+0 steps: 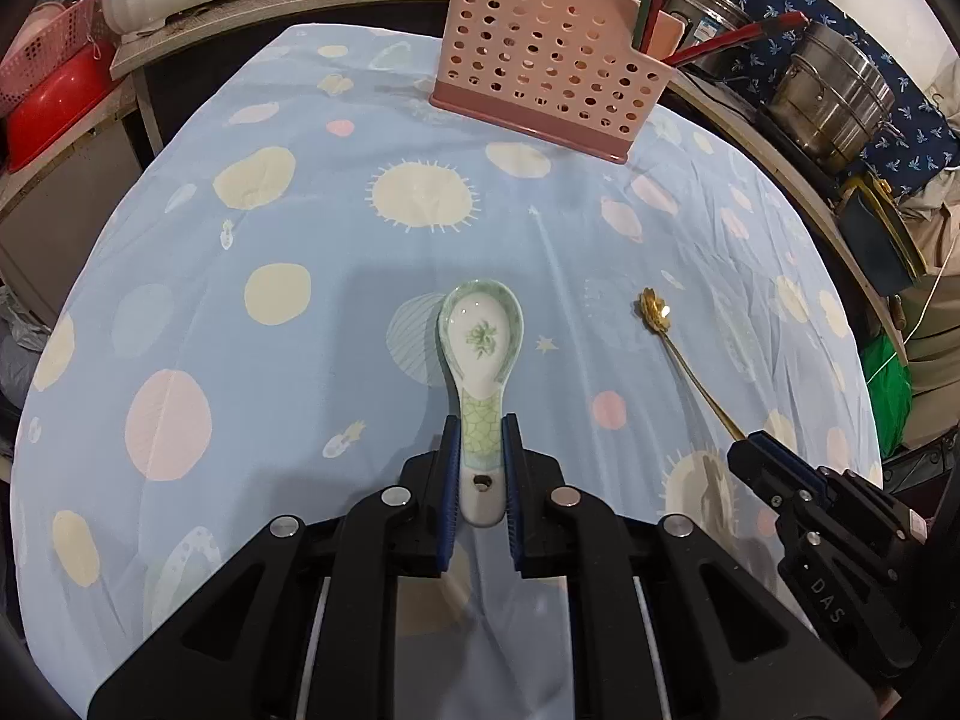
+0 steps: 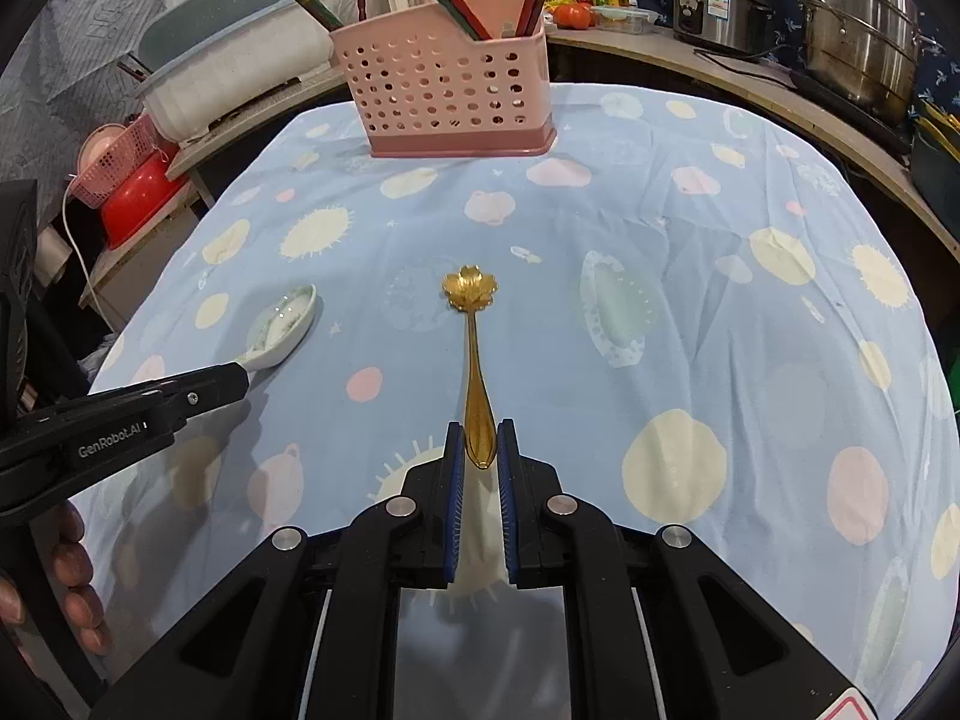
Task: Organize utensils
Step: 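Lift the white spoon with the left gripper while the right lifts the gold spoon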
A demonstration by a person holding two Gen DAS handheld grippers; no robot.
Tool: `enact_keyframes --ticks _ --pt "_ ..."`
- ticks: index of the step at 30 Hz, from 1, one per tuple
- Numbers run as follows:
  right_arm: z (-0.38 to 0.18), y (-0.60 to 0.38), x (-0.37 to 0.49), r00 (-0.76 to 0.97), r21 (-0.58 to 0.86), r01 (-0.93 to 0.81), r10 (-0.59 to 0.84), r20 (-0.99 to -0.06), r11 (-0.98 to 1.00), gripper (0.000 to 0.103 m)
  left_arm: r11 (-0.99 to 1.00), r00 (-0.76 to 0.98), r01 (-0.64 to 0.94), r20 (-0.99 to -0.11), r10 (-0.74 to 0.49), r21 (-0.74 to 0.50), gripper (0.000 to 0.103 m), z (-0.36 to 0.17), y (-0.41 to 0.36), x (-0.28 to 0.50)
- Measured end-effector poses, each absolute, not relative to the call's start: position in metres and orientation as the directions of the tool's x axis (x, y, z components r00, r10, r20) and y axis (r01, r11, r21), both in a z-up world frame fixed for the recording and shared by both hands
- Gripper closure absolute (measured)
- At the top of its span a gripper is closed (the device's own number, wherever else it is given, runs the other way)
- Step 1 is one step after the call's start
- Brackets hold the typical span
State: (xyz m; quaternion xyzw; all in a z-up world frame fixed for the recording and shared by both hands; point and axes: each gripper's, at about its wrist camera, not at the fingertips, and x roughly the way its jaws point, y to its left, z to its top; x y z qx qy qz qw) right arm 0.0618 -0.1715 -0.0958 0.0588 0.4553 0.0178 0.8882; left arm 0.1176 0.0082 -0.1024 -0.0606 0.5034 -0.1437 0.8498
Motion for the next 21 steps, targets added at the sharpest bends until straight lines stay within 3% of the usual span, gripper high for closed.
enact_keyframes --ticks 21 --pt "-0.069 -0.172 0.053 0.635 0.136 0.006 0.102 -0.766 0.991 0.093 0.95 0.514 0.187 -0.799 -0.311 -0.25 0.091 -0.075 0.015 0.117"
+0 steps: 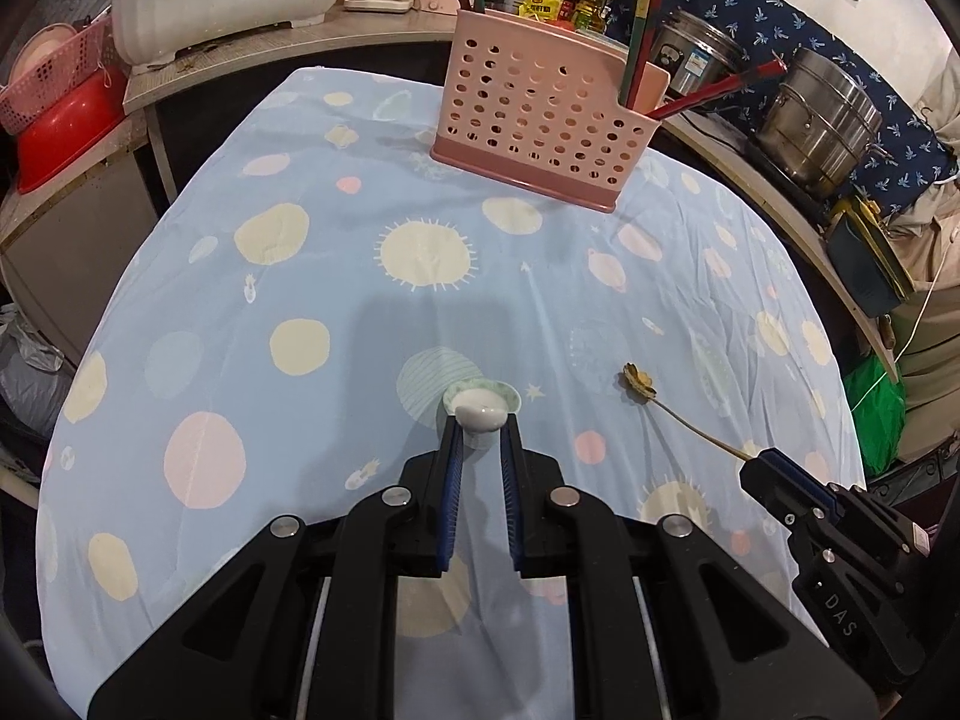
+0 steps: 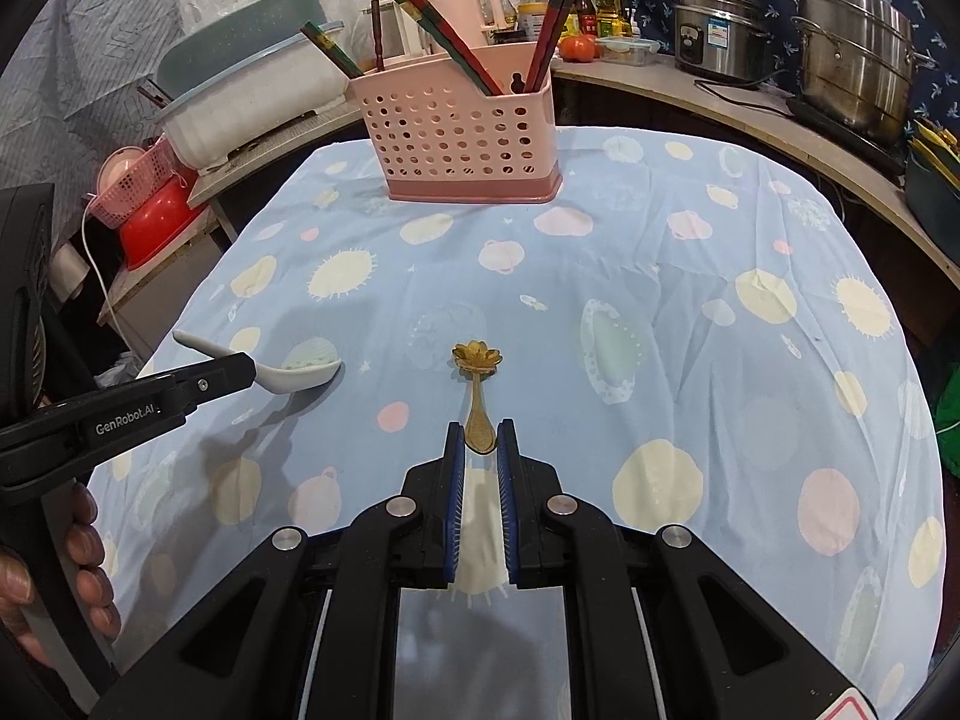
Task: Organize utensils
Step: 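Lift the white spoon with the left gripper while the right lifts the gold spoon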
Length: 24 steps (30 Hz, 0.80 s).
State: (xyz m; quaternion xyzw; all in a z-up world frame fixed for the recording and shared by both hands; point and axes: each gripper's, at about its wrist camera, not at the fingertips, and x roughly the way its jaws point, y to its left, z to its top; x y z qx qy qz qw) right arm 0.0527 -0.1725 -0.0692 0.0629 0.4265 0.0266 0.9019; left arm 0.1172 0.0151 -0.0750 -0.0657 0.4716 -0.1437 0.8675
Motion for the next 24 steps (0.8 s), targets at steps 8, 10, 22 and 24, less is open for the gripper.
enact_keyframes --ticks 8,10,22,24 --pt "-0.074 -0.171 0.054 0.623 0.14 0.004 0.107 -0.775 0.99 0.093 0.948 0.51 0.192 -0.8 -0.317 -0.253 0.091 -0.078 0.016 0.119" --pt "-0.077 -0.169 0.053 0.619 0.139 0.003 0.107 -0.778 0.99 0.093 0.947 0.506 0.195 -0.802 -0.318 -0.253 0.091 -0.08 0.016 0.118" --pt "-0.078 -0.17 0.054 0.617 0.14 0.004 0.108 -0.78 0.99 0.093 0.957 0.506 0.165 -0.812 -0.291 -0.24 0.09 -0.093 0.02 0.121" --pt "-0.078 -0.169 0.054 0.616 0.138 0.003 0.107 -0.78 0.99 0.093 0.957 0.493 0.157 -0.82 -0.289 -0.243 0.09 -0.098 0.021 0.122"
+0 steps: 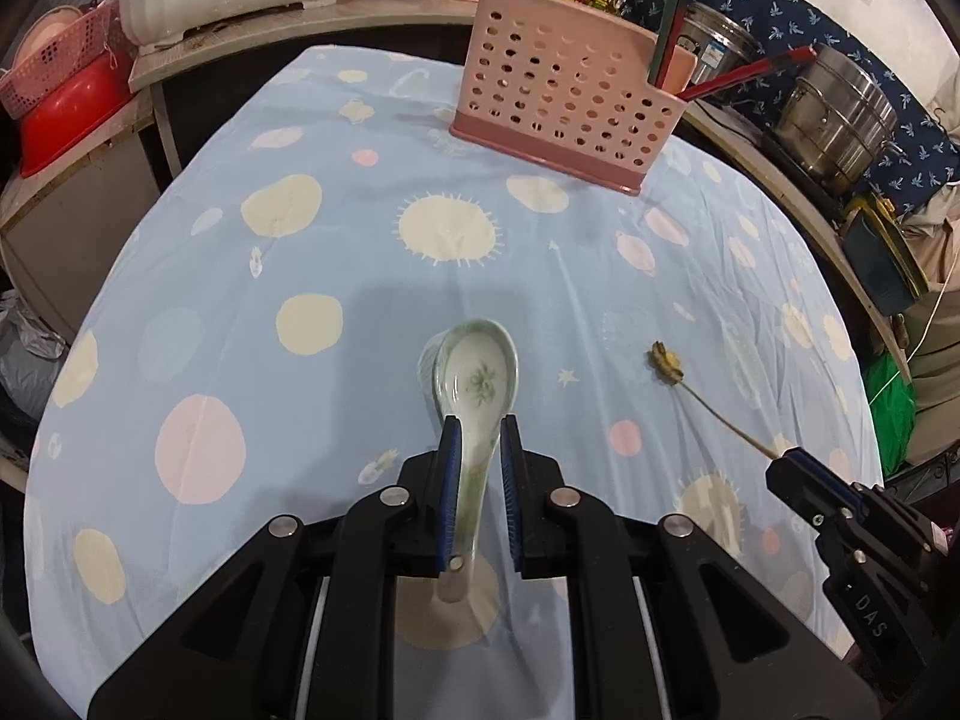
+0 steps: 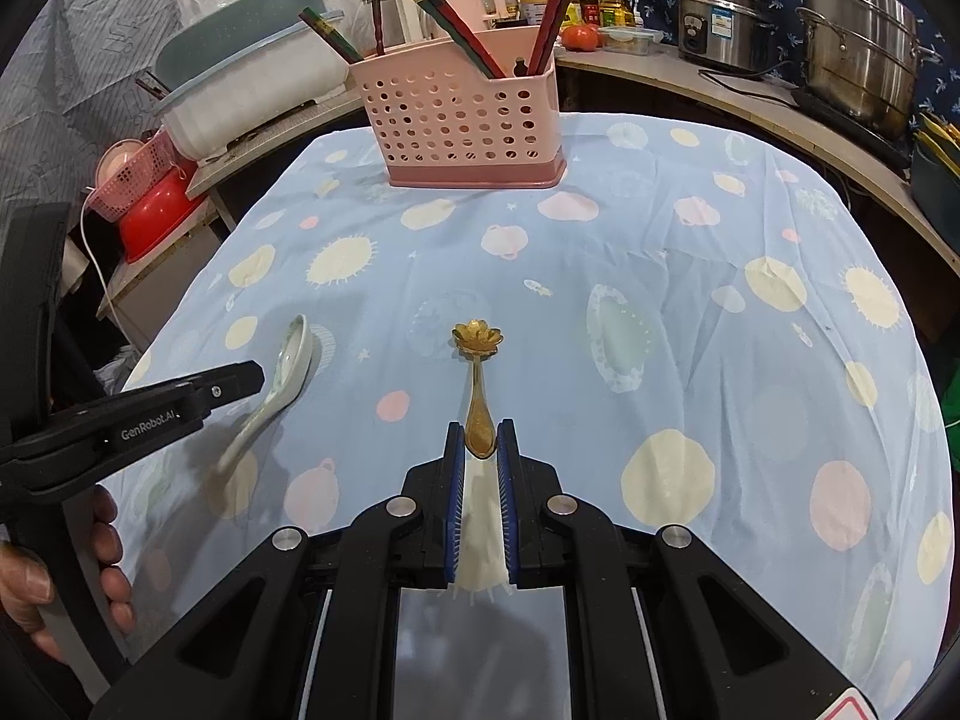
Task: Organize utensils
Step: 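Lift the white spoon with the left gripper while the right lifts the gold spoon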
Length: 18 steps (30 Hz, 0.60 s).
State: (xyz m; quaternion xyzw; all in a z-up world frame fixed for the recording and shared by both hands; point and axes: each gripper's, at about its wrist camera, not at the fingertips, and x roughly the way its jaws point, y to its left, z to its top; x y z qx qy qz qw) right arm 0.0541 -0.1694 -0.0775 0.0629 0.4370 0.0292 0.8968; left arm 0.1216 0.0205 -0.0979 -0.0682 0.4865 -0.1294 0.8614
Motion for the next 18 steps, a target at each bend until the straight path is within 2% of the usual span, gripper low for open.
enact_keyframes --ticks 4,6,8,15,18 --pt "-0.078 -0.169 0.054 0.613 0.139 0.005 0.107 -0.783 0.99 0.093 0.959 0.477 0.149 -0.832 -0.285 -0.243 0.09 -0.105 0.022 0.12" --pt "-0.079 -0.169 0.055 0.611 0.14 0.005 0.108 -0.784 0.99 0.093 0.958 0.462 0.146 -0.839 -0.287 -0.248 0.084 -0.108 0.022 0.117" --pt "-0.08 -0.169 0.055 0.61 0.141 0.005 0.108 -0.785 0.99 0.093 0.957 0.459 0.14 -0.84 -0.289 -0.253 0.071 -0.11 0.023 0.113" --pt "-0.08 -0.169 0.055 0.61 0.14 0.003 0.109 -0.785 0.99 0.093 0.955 0.435 0.161 -0.85 -0.296 -0.25 0.07 -0.117 0.017 0.103" --pt "-0.081 -0.168 0.055 0.61 0.14 0.003 0.109 -0.784 0.99 0.093 0.951 0.42 0.189 -0.856 -0.303 -0.244 0.075 -0.118 0.011 0.104"
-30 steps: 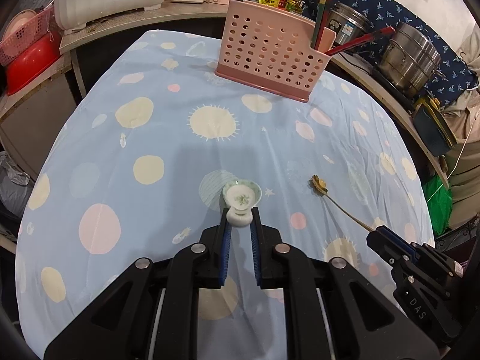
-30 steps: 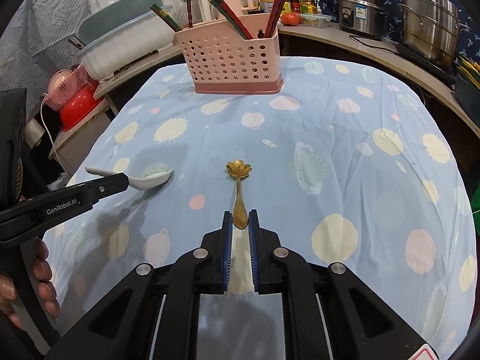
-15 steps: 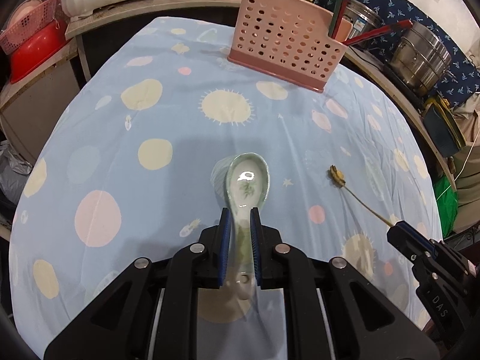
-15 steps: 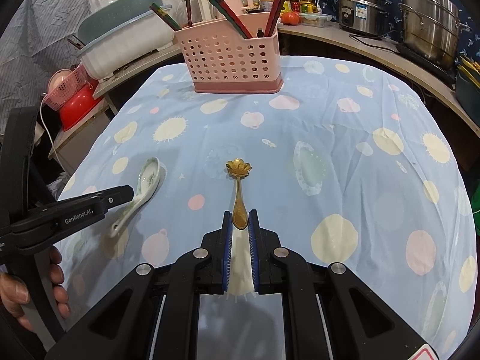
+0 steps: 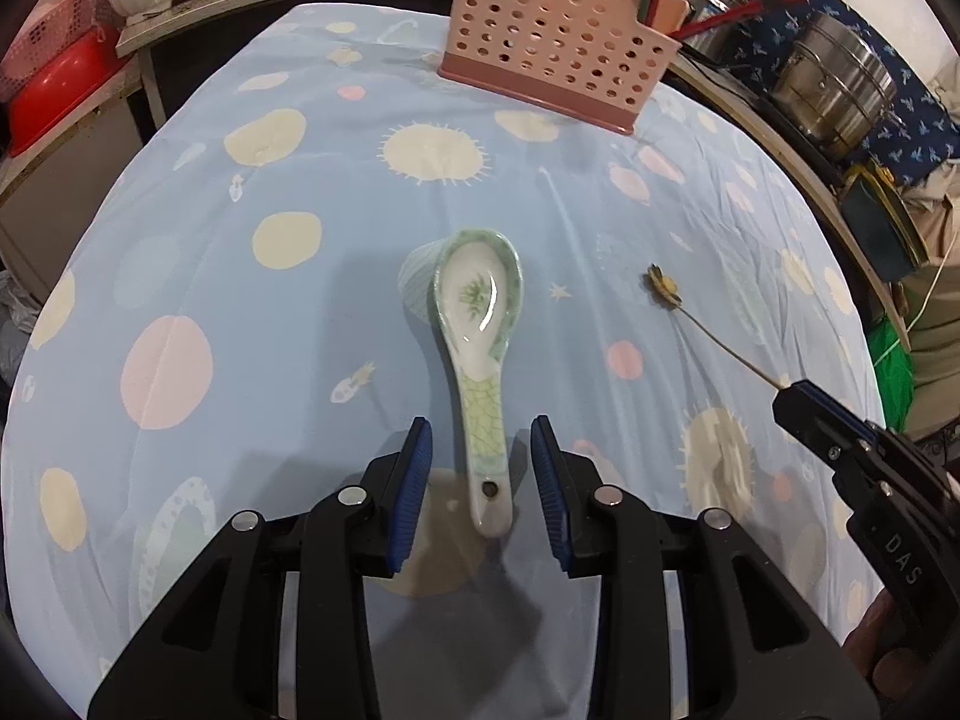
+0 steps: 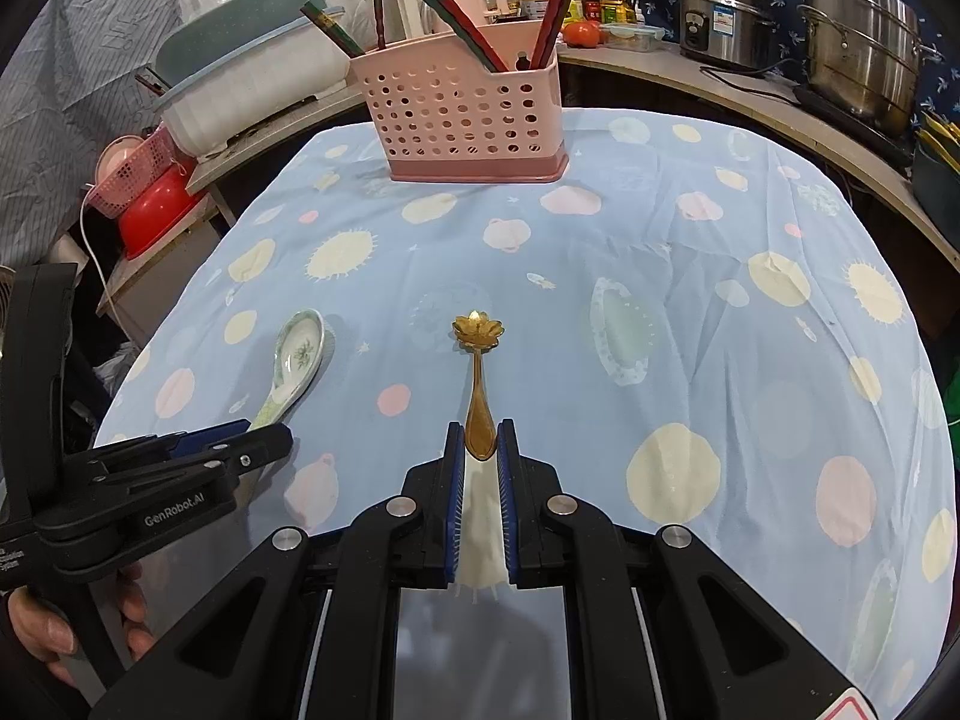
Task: Organize utensils
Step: 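Lift the white spoon with the left gripper while the right lifts the gold spoon, then turn the white spoon bowl-up with the left gripper while the right holds the gold spoon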
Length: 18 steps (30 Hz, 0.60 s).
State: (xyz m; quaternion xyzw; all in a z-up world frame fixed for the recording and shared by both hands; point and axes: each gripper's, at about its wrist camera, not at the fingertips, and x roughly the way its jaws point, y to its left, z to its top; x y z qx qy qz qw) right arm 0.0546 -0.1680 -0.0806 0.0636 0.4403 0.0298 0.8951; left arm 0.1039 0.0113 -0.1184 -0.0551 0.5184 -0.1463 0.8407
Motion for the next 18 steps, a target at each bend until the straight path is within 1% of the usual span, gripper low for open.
enact_keyframes --ticks 1,2,8,18 --pt "-0.08 -0.168 0.054 0.611 0.139 0.002 0.109 -0.784 0.99 0.093 0.951 0.415 0.196 -0.859 -0.301 -0.239 0.088 -0.12 0.01 0.104" --pt "-0.08 -0.168 0.054 0.611 0.14 0.001 0.11 -0.784 0.99 0.093 0.95 0.407 0.2 -0.862 -0.301 -0.238 0.09 -0.121 0.009 0.104" --pt "-0.077 -0.167 0.053 0.618 0.142 0.001 0.111 -0.778 0.99 0.093 0.946 0.413 0.195 -0.853 -0.319 -0.259 0.092 -0.116 0.012 0.102" --pt "-0.058 -0.171 0.052 0.652 0.141 -0.008 0.112 -0.75 0.99 0.093 0.956 0.499 0.216 -0.819 -0.282 -0.198 0.093 -0.088 0.013 0.103"
